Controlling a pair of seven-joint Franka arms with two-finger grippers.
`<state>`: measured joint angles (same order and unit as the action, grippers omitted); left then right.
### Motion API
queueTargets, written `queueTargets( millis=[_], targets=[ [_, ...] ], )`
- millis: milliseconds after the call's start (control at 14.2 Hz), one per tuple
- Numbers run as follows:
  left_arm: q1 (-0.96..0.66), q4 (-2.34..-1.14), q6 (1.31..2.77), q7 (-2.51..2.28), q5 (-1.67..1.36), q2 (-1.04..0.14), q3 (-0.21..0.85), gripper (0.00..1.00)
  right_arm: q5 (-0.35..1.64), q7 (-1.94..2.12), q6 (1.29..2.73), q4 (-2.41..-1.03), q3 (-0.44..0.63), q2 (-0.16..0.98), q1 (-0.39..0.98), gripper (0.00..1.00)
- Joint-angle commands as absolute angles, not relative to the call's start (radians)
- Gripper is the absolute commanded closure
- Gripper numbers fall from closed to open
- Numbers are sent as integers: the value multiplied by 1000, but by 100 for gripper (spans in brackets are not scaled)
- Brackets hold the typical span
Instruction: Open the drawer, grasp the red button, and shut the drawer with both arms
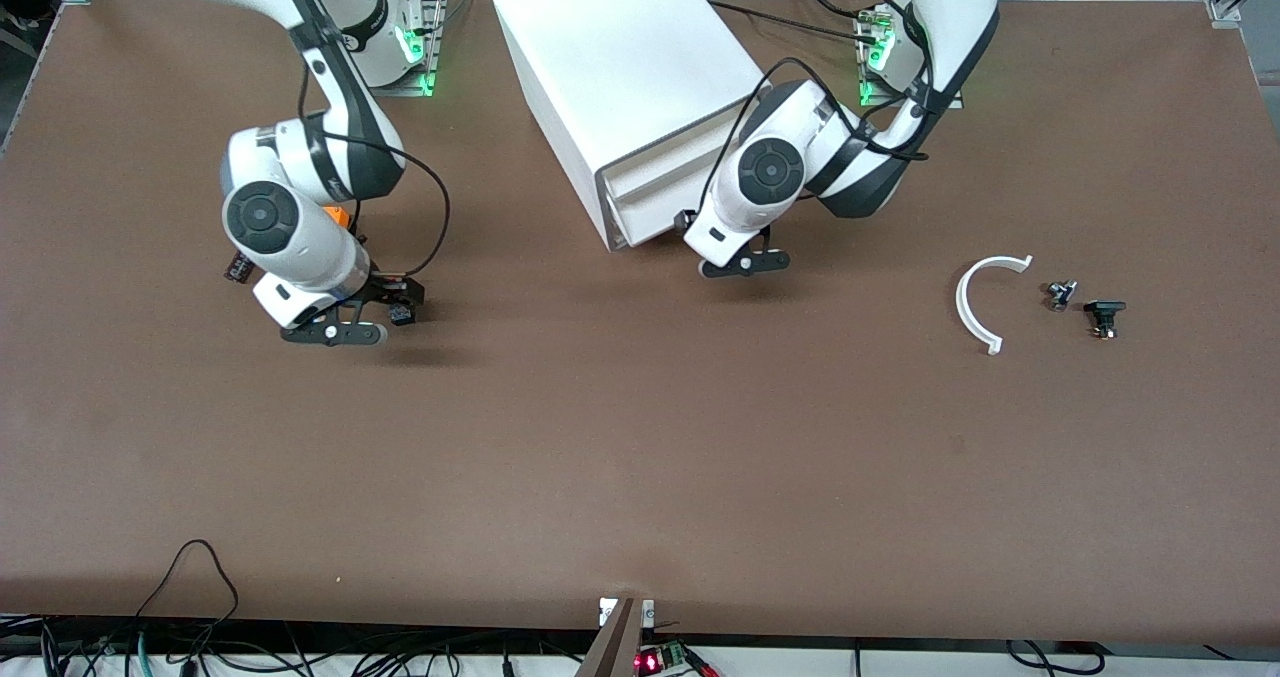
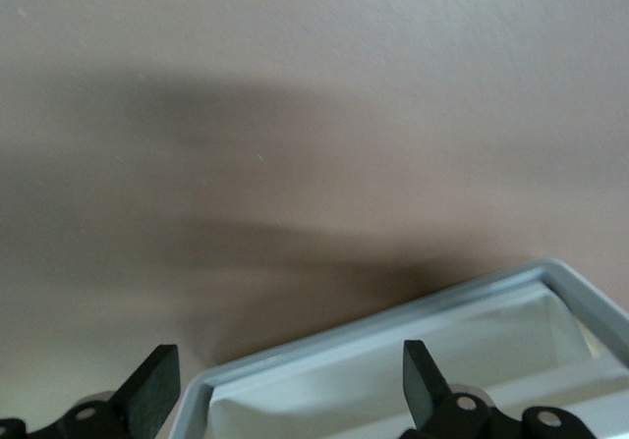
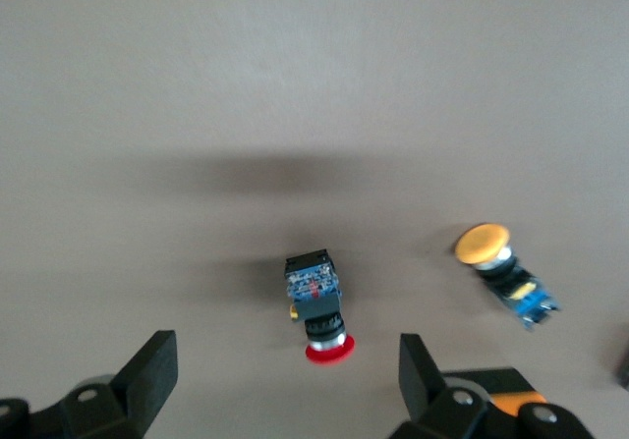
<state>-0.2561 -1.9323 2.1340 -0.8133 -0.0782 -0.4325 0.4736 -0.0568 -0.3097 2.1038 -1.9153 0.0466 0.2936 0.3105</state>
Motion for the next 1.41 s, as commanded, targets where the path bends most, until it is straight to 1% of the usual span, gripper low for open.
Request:
queueTargets(
  millis=[0, 141, 282, 353, 494, 635, 776, 847, 988, 1059, 1200, 1341],
  targets=[
    [-253, -1980, 2129, -811, -80, -391, 506, 0, -61, -331, 1921, -1735, 37, 301, 316, 0],
    [-253, -2003, 2131, -810, -80, -390, 532, 0, -61, -330, 1846, -1654, 35, 296, 318, 0],
    [-253, -2011, 2131, -810, -80, -388, 540, 0, -61, -322, 1797, -1573, 37, 295, 313, 0],
    [-253, -2013, 2131, -810, -80, -382, 549, 0, -61, -322, 1772, -1510, 35, 296, 308, 0],
    [-252, -2013, 2134, -810, -80, -377, 552, 0, -64, -322, 1729, -1445, 37, 290, 298, 0],
    [-230, -2003, 2140, -810, -78, -368, 545, 0, -64, -319, 1692, -1440, 25, 244, 226, 0],
    [-139, -1999, 2138, -808, -78, -333, 535, 0, -69, -327, 1649, -1443, -23, 207, 137, 0],
    [-91, -1994, 2138, -808, -78, -312, 528, 0, -74, -325, 1648, -1445, -28, 198, 118, 0],
    [-34, -1956, 2138, -807, -69, -270, 493, 0, -74, -321, 1646, -1456, -20, 186, 100, 0],
    [-19, -1942, 2138, -808, -71, -249, 459, 0, -71, -296, 1649, -1456, -15, 183, 78, 0],
    [9, -1913, 2132, -801, -64, -192, 411, 0, -55, -188, 1661, -1457, 8, 184, 28, 0],
    [34, -1898, 2073, -700, -64, -128, 382, 0, -49, -80, 1649, -1454, 44, 176, 20, 0]
  ],
)
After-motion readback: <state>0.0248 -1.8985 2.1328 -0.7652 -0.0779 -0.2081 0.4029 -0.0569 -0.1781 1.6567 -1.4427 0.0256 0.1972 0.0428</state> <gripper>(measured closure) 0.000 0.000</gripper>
